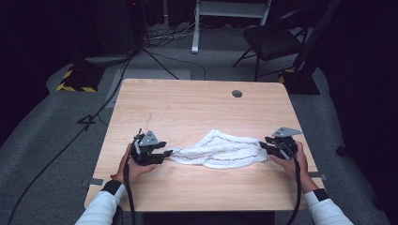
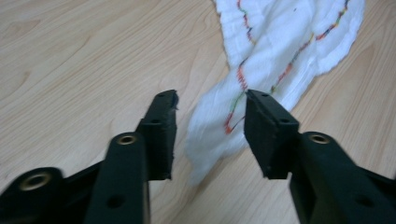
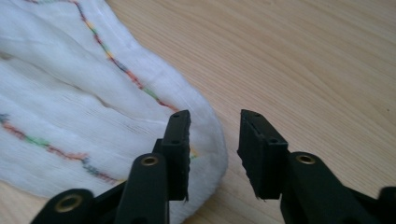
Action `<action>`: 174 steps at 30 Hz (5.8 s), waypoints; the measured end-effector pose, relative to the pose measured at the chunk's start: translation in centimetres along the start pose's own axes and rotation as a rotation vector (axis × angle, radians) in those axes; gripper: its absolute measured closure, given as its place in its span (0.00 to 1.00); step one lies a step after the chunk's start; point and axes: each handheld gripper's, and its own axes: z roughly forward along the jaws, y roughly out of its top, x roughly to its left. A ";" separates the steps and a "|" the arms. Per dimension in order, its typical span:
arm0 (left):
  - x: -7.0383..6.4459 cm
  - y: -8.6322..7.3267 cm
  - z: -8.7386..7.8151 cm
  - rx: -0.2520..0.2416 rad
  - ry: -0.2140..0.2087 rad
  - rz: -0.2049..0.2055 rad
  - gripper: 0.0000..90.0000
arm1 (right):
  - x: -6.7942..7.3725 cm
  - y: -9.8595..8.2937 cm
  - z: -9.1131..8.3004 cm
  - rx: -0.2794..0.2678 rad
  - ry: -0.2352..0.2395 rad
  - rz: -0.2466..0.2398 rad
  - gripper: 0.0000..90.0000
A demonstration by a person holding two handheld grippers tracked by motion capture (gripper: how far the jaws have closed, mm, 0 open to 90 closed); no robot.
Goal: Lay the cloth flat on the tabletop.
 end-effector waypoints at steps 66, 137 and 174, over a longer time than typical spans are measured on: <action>2.6 7.9 8.9 0.121 -0.012 0.037 0.67 | 4.7 -0.1 0.2 0.033 0.293 -0.240 0.76; -5.8 0.3 4.3 0.219 -0.208 0.203 0.83 | 10.7 0.5 1.8 0.016 0.396 -0.350 0.96; -7.8 -0.5 1.6 0.189 -0.266 0.171 0.60 | 5.9 -5.3 -6.6 -0.016 0.333 -0.211 0.86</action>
